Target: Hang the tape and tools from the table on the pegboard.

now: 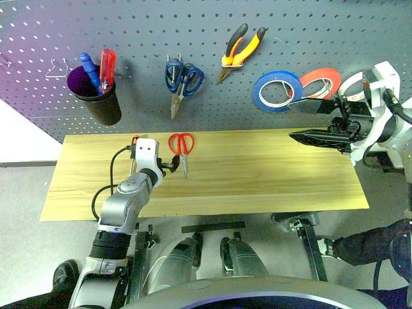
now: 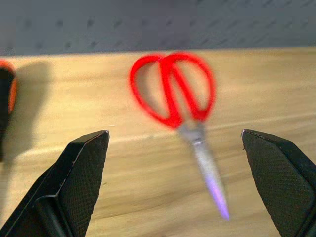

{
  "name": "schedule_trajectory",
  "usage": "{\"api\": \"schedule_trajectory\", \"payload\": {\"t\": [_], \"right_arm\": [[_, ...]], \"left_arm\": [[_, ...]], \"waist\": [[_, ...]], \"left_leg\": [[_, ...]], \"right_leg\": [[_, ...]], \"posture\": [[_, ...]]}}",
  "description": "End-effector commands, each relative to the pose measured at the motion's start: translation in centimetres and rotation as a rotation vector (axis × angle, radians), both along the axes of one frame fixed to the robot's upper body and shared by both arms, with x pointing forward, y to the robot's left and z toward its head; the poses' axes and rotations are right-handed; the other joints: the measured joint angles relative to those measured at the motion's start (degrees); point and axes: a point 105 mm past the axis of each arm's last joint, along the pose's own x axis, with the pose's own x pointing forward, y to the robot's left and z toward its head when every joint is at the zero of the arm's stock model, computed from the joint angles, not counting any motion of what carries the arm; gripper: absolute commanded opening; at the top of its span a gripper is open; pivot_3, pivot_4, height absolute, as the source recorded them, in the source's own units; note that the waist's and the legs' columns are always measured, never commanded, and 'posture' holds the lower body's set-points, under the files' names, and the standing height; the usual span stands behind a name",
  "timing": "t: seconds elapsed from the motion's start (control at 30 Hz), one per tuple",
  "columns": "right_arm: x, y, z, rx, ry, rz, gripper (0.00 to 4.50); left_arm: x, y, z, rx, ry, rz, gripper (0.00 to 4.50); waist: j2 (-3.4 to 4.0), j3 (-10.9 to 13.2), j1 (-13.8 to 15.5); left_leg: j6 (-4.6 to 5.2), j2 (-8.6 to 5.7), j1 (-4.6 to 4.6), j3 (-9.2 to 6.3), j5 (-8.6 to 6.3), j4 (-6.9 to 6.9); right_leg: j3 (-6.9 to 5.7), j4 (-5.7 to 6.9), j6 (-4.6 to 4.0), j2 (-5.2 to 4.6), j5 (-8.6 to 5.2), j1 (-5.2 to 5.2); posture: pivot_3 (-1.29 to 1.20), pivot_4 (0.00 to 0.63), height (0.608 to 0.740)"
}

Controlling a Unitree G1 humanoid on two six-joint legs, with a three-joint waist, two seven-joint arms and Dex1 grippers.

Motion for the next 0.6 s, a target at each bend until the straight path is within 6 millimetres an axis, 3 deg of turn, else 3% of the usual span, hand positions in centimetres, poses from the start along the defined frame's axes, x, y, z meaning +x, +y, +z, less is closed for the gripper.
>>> {"api": "schedule_trajectory", "payload": {"t": [0.03,0.2,0.43,0.6], "right_arm": [[-1.1,-0.3,1.9,-0.009,-0.071,0.002,4.47],[-1.6,0.4,1.9,-0.001,-0.066,0.002,4.47],[-1.4,0.6,2.0,0.013,-0.06,-0.013,4.47],[-1.7,0.5,2.3,0.017,-0.071,0.008,4.47]], "left_arm": [[1.0,-0.1,0.0,0.023,-0.015,0.037,4.5],[2.2,-1.9,-0.1,0.012,-0.017,0.022,4.5],[2.5,-4.6,-0.3,-0.004,0.019,-0.018,4.5],[2.2,-3.9,-1.4,0.062,0.099,0.078,4.5]], "waist": [[-0.05,0.03,-0.14],[-0.17,0.18,-0.21],[-0.3,0.62,-1.27],[-0.35,0.88,-1.9]], "left_leg": [[0.05,0.0,-0.02,0.02,-0.03,0.06],[0.09,0.0,-0.16,0.04,-0.09,0.17],[0.33,0.0,-0.43,0.09,-0.19,0.26],[0.43,0.0,-0.64,0.13,-0.21,0.3]], "right_leg": [[0.0,0.0,0.03,0.0,0.0,0.0],[0.01,0.0,0.1,-0.03,0.0,-0.05],[0.01,-0.03,0.19,-0.07,-0.05,-0.21],[0.01,-0.02,0.23,-0.06,-0.04,-0.42]], "posture": [[-0.17,0.341,0.74],[-0.18,0.372,0.74],[-0.2,0.393,0.74],[-0.19,0.398,0.74]]}}
